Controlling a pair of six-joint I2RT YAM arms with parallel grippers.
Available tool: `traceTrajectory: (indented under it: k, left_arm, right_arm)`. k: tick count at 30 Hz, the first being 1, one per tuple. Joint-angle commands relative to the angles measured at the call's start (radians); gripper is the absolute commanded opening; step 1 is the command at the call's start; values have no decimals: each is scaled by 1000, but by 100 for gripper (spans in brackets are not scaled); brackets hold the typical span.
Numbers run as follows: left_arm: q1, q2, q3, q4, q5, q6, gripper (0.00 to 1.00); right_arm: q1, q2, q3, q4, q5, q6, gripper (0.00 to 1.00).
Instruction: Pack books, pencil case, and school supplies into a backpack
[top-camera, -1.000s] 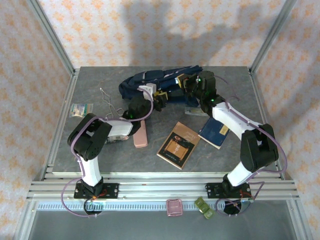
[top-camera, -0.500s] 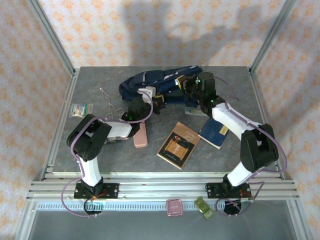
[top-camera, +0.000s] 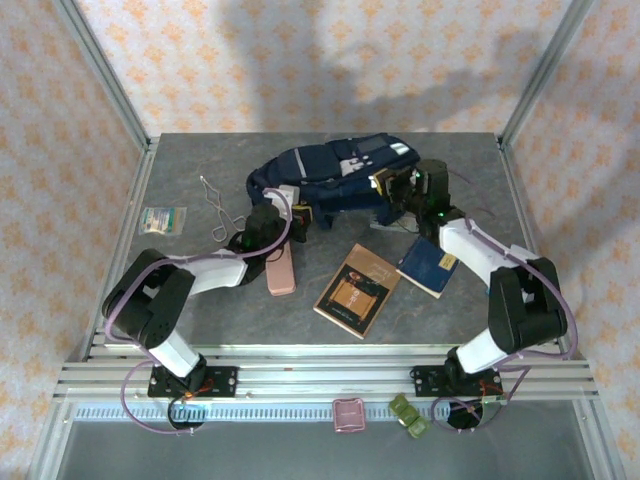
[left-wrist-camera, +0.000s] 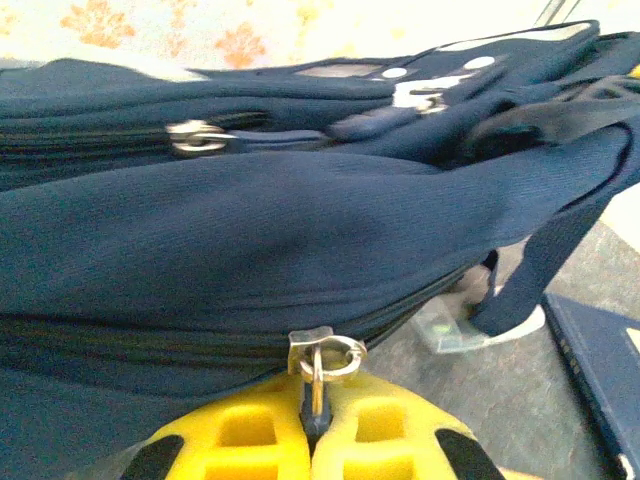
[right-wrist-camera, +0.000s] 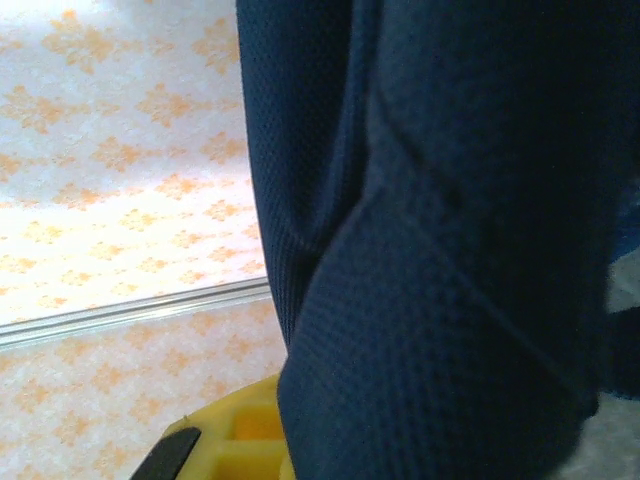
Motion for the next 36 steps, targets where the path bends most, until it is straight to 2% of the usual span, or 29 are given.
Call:
traceTrajectory:
  k: [1, 7, 9, 11, 12, 14, 17, 18, 19, 20, 24, 28, 31, 36]
  left_arm:
    - [14, -69, -24, -163, -81, 23, 0]
    - [7, -108, 11, -315, -85, 53, 0]
    - [-14, -108, 26, -334, -69, 66, 0]
    - [-64, -91, 63, -371, -73, 94, 0]
    - [-88, -78, 86, -388, -80, 101, 0]
    - [-128, -43, 140, -418, -81, 88, 0]
    - [-157, -2, 197, -417, -89, 32, 0]
    - [-163, 9, 212, -417, -98, 19, 0]
    - [-169, 21, 230, -421, -109, 3, 0]
    - [-175, 34, 248, -427, -115, -13, 0]
    - [-207, 70, 306, -453, -125, -22, 0]
    - [-237, 95, 333, -465, -122, -2, 0]
    - [-258, 109, 355, -492, -104, 9, 0]
    - [-312, 110, 370, -532, -133, 48, 0]
  right_arm:
    - [-89, -13, -30, 28, 56, -111, 0]
    - [-200, 113, 75, -77, 23, -252, 0]
    - [-222, 157, 132, -110, 8, -274, 0]
    - [-224, 200, 202, -171, 51, -323, 0]
    - [-224, 219, 231, -203, 61, -340, 6]
    - [-221, 268, 300, -308, 47, -370, 34]
    - [-203, 259, 288, -397, 15, -390, 51]
    - [-198, 236, 263, -412, 6, -390, 60]
    - [-194, 207, 232, -424, 2, -390, 62]
    - [-190, 160, 182, -435, 2, -386, 70]
    - [-167, -35, -20, -399, -39, -330, 71]
    - [-67, -174, -185, -271, -96, -210, 73]
    - [11, -173, -225, -158, -110, -135, 74]
    - [66, -72, -177, -61, -95, -88, 73]
